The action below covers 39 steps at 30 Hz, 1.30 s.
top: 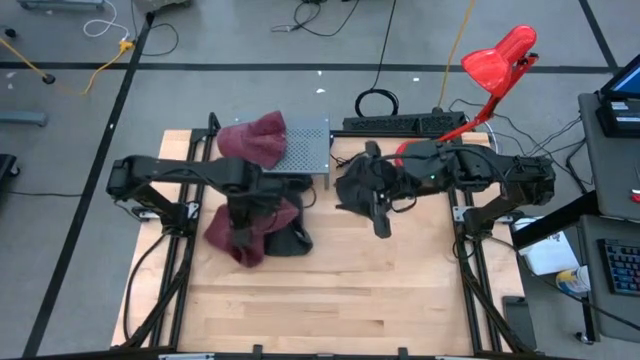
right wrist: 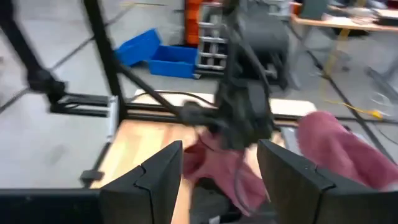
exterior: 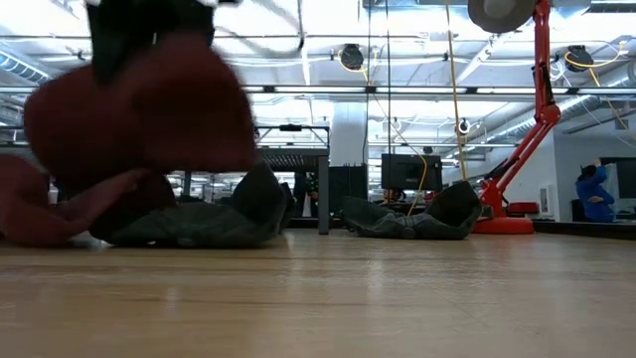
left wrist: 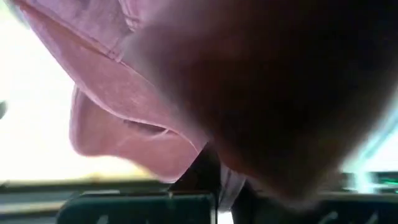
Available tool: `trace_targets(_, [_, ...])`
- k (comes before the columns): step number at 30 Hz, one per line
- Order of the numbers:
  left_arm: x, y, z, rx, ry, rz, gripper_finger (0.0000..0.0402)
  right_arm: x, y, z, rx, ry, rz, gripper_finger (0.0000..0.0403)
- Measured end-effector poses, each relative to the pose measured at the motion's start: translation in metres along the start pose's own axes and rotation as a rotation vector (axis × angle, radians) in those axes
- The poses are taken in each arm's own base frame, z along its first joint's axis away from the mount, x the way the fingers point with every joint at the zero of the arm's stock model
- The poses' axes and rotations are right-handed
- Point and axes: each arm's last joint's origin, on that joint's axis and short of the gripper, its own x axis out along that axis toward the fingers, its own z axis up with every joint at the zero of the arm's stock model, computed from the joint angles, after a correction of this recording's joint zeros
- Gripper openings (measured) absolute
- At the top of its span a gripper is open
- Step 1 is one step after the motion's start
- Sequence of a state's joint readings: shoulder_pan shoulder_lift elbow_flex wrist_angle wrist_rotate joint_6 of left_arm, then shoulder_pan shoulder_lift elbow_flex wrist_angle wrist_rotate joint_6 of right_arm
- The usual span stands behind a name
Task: Pick & Place hat
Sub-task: Stack the right red cap on top of the red cap on the shelf
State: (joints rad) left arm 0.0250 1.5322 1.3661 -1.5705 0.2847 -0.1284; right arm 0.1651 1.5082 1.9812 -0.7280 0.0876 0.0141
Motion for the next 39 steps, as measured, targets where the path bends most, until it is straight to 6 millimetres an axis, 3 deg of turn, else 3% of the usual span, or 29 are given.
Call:
trace_targets(11, [-0.101, -0.022, -0.025, 0.069, -0.36, -0.349, 0.0008, -0.018, -0.015, 0.001, 0.065, 0.003, -0.11, 0.0274])
trace_targets(18, [-0.145, -0.026, -0.047, 0.116, -0.506, -0.531, 0.0008, -0.019, -0.02, -0.002, 0.075, 0.03, -0.053, 0.0292])
trace_targets(26, [-0.172, -0.028, -0.045, 0.222, -0.668, -0.689, 0.0008, -0.014, -0.037, 0.0, 0.107, 0.008, 0.009, 0.0292])
trace_targets(33, [-0.191, -0.028, -0.035, 0.374, -0.852, -0.746, 0.0007, -0.008, -0.061, -0.005, 0.257, 0.04, -0.066, 0.0293])
trace_targets(39, [-0.206, -0.025, -0.031, 0.487, -0.99, -0.747, 0.0007, -0.021, -0.072, -0.012, 0.303, 0.114, 0.081, 0.0293])
